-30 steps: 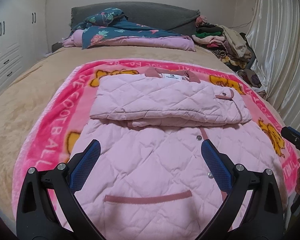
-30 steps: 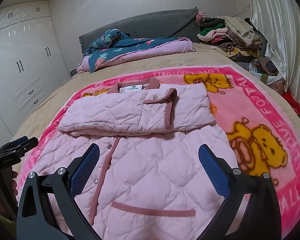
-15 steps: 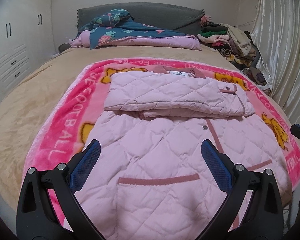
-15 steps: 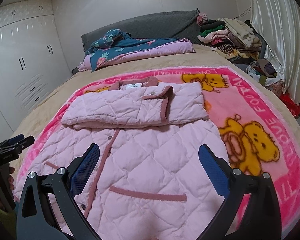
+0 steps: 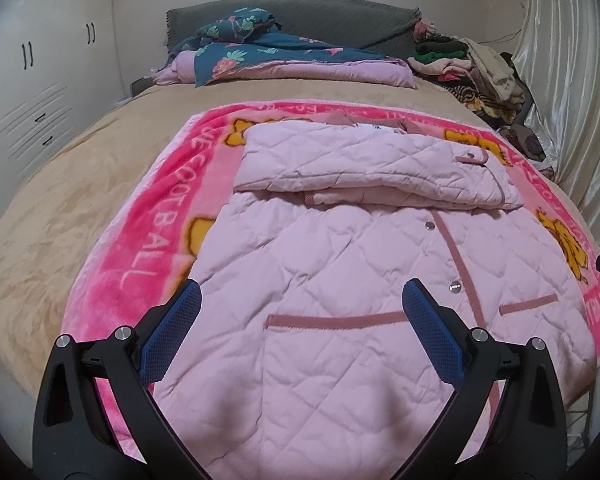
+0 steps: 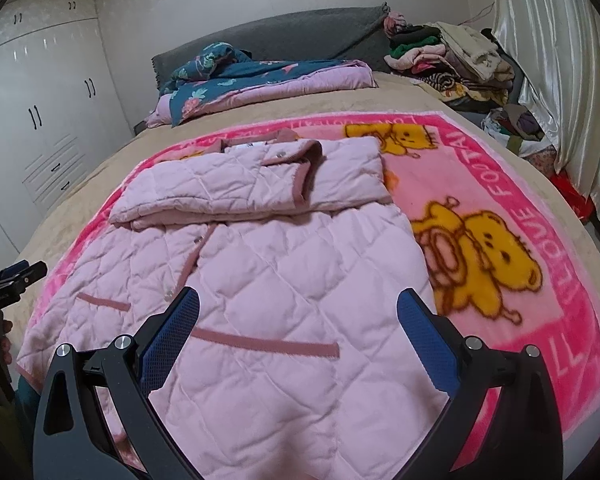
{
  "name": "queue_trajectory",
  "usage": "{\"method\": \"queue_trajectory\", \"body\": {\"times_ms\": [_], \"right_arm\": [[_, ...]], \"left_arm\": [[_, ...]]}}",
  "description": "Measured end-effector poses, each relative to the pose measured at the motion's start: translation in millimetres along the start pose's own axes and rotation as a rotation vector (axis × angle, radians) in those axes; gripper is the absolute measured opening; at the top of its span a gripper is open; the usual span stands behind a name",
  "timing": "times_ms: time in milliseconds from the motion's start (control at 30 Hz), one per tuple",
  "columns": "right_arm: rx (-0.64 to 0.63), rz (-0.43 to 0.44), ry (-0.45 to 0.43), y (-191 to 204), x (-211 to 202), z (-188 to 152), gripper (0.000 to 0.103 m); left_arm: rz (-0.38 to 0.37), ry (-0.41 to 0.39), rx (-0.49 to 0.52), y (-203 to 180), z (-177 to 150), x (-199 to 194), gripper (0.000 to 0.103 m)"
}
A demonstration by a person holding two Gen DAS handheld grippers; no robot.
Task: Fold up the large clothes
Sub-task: 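Grasp the jacket hem with the right gripper while the left gripper grasps it too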
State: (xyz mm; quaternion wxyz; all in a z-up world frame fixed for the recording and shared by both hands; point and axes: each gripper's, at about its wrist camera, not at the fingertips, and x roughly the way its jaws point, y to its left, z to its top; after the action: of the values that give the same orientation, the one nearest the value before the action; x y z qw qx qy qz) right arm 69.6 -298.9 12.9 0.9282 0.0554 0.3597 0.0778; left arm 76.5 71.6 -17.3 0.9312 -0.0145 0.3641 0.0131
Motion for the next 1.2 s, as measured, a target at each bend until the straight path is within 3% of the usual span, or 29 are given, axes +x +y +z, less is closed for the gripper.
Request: {"method": "queue_trajectory", "body": {"times_ms": [700,1200], "right_arm": [[0.027,-0.003,0.077,-28,1,-43,0.099],[0.033,-0.024,0.119,-45,-3,-65,0.099]], "left_arm": [[0.094,0.105,-0.123,66,-53,-1,0.095],[-0.05,0.198,-0.286,113,-101,-3,0.095]]}}
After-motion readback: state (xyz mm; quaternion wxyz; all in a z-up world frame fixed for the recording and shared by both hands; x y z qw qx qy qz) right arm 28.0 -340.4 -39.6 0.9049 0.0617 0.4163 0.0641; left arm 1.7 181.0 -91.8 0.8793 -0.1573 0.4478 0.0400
